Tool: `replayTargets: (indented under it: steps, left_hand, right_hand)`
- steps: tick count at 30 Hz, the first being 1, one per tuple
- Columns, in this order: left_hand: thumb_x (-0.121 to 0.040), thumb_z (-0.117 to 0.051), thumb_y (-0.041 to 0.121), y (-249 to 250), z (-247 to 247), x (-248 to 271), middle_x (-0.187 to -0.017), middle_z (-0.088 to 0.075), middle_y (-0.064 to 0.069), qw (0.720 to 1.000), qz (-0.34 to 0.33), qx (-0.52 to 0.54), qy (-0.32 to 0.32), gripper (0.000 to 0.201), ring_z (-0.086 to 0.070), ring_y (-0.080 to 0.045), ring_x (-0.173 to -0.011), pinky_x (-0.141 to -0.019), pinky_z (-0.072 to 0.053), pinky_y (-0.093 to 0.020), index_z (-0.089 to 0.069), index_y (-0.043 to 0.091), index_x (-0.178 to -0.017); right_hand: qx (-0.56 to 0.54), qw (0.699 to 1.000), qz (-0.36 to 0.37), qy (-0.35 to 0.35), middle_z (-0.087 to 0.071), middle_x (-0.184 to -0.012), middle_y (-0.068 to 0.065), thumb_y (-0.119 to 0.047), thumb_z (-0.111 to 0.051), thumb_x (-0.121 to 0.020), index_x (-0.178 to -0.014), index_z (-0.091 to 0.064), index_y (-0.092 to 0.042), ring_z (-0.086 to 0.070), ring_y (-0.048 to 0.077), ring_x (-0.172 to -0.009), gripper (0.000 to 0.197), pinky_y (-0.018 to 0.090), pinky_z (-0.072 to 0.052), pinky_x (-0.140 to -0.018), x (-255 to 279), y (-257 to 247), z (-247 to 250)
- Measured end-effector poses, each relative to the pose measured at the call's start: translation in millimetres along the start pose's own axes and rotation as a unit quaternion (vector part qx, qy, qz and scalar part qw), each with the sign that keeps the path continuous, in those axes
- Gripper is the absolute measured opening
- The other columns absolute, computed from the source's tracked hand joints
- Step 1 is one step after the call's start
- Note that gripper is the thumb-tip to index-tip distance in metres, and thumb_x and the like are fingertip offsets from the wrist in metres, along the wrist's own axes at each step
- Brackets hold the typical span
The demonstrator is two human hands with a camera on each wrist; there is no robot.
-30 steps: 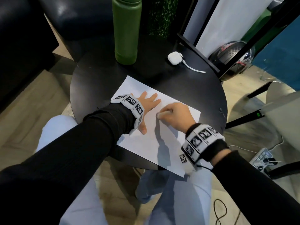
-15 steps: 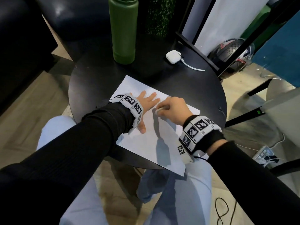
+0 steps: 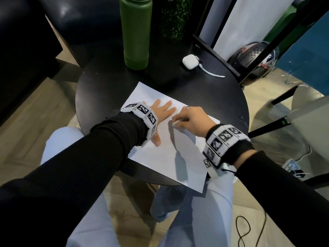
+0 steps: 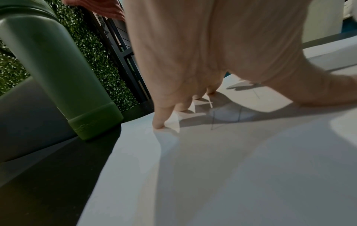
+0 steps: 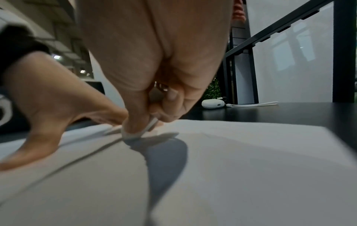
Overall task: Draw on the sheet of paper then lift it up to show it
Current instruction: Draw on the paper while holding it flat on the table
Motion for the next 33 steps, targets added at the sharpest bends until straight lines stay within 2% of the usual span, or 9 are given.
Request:
replayTargets:
  steps: [3, 7, 13, 15, 17, 21, 26, 30, 33]
  left_hand:
    - [-0.058, -0.083, 0.051, -0.5, -3.0, -0.4, -0.157, 0.021, 0.006, 1.000, -0.003, -0.013, 0.007, 0.135, 0.011, -0.029, -0.146, -0.109, -0.014, -0.063, 0.014, 0.028, -0.149]
    - [-0.059, -0.083, 0.051, -1.1, -2.6, -1.2, -0.157, 0.023, 0.006, 1.000, -0.001, -0.010, 0.004, 0.135, 0.014, -0.028, -0.146, -0.111, -0.009, -0.064, 0.017, 0.028, -0.149]
    - [-0.056, -0.086, 0.046, -0.9, 0.4, -0.2, -0.158, 0.018, 0.006, 0.999, -0.012, 0.030, 0.006, 0.134, 0.012, -0.030, -0.146, -0.109, -0.007, -0.067, 0.008, 0.034, -0.150]
    - [-0.056, -0.087, 0.042, -0.1, 1.5, 1.2, -0.158, 0.016, 0.006, 0.999, -0.019, 0.050, 0.006, 0.131, 0.013, -0.031, -0.145, -0.108, -0.005, -0.068, 0.004, 0.036, -0.150]
    - [-0.058, -0.086, 0.044, 0.7, 1.7, 2.4, -0.158, 0.018, 0.006, 0.999, -0.017, 0.035, 0.007, 0.131, 0.013, -0.030, -0.145, -0.110, -0.006, -0.066, 0.006, 0.032, -0.150]
    - [-0.059, -0.083, 0.050, -0.4, -1.7, 1.2, -0.157, 0.021, 0.006, 1.000, -0.008, 0.009, 0.008, 0.134, 0.014, -0.030, -0.145, -0.111, -0.008, -0.065, 0.013, 0.028, -0.150]
    - [-0.057, -0.085, 0.050, 0.8, 1.3, 1.9, -0.158, 0.017, 0.006, 1.000, -0.012, 0.023, 0.015, 0.134, 0.011, -0.030, -0.146, -0.110, -0.013, -0.066, 0.008, 0.028, -0.151]
    - [-0.060, -0.083, 0.049, 1.4, -1.6, 3.5, -0.157, 0.021, 0.007, 1.000, -0.003, 0.020, 0.011, 0.133, 0.014, -0.028, -0.146, -0.112, -0.007, -0.063, 0.013, 0.029, -0.150]
    - [-0.061, -0.082, 0.049, 0.1, 0.1, 2.7, -0.157, 0.021, 0.007, 1.000, 0.005, 0.024, 0.013, 0.131, 0.014, -0.029, -0.146, -0.112, -0.007, -0.063, 0.013, 0.029, -0.149]
  right_hand:
    - [0.010, 0.999, -0.001, -0.032, -0.064, -0.092, 0.017, -0.009, -0.066, -0.082, -0.090, -0.071, 0.001, -0.056, 0.027, -0.093, 0.015, 0.011, -0.033, -0.072, 24.5, 13.5, -1.8]
    - [0.015, 0.991, -0.051, -0.119, -0.056, -0.076, -0.008, -0.015, -0.067, -0.083, -0.092, -0.071, -0.006, -0.053, 0.017, -0.088, 0.014, 0.018, -0.035, -0.070, 34.9, 20.9, 1.3]
    - [-0.137, 0.985, -0.096, 0.037, -0.057, -0.069, -0.012, -0.017, -0.068, -0.083, -0.086, -0.071, -0.016, -0.055, -0.002, -0.062, 0.005, 0.000, -0.037, -0.052, 4.1, -8.0, 0.3]
    - [-0.124, 0.985, -0.100, 0.068, -0.057, -0.073, -0.007, -0.011, -0.062, -0.084, -0.086, -0.072, -0.012, -0.054, 0.005, -0.067, 0.010, 0.008, -0.041, -0.059, -0.3, -15.5, -6.9]
    - [-0.075, 0.991, -0.094, 0.057, -0.056, -0.082, -0.003, -0.007, -0.055, -0.085, -0.091, -0.071, -0.008, -0.051, 0.012, -0.077, 0.017, 0.017, -0.037, -0.065, 5.0, -19.4, -14.1]
    - [-0.040, 0.995, -0.089, -0.029, -0.056, -0.085, -0.006, -0.012, -0.056, -0.086, -0.098, -0.072, -0.010, -0.049, 0.008, -0.083, 0.020, 0.016, -0.035, -0.065, 16.8, -19.3, -19.3]
    - [-0.131, 0.968, -0.188, 0.103, -0.066, -0.077, 0.002, -0.009, -0.060, -0.079, -0.082, -0.074, -0.009, -0.059, 0.015, -0.077, 0.015, 0.012, -0.042, -0.057, -2.6, -8.3, -1.5]
    - [-0.053, 0.990, -0.127, 0.045, -0.072, -0.094, 0.005, -0.009, -0.055, -0.084, -0.091, -0.075, -0.009, -0.056, 0.012, -0.082, 0.021, 0.010, -0.034, -0.054, 16.4, -22.2, -25.1]
    - [-0.118, 0.977, -0.162, 0.068, -0.072, -0.090, 0.005, -0.013, -0.062, -0.081, -0.087, -0.075, -0.009, -0.053, 0.007, -0.072, 0.015, 0.002, -0.037, -0.049, 10.7, -13.4, -16.5]
Point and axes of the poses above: each hand's wrist, its own x-axis away from the middle knuckle, its own z-axis out of the back of the hand, y = z × x, the point moved 4 cm from there along -x, towards the middle knuckle
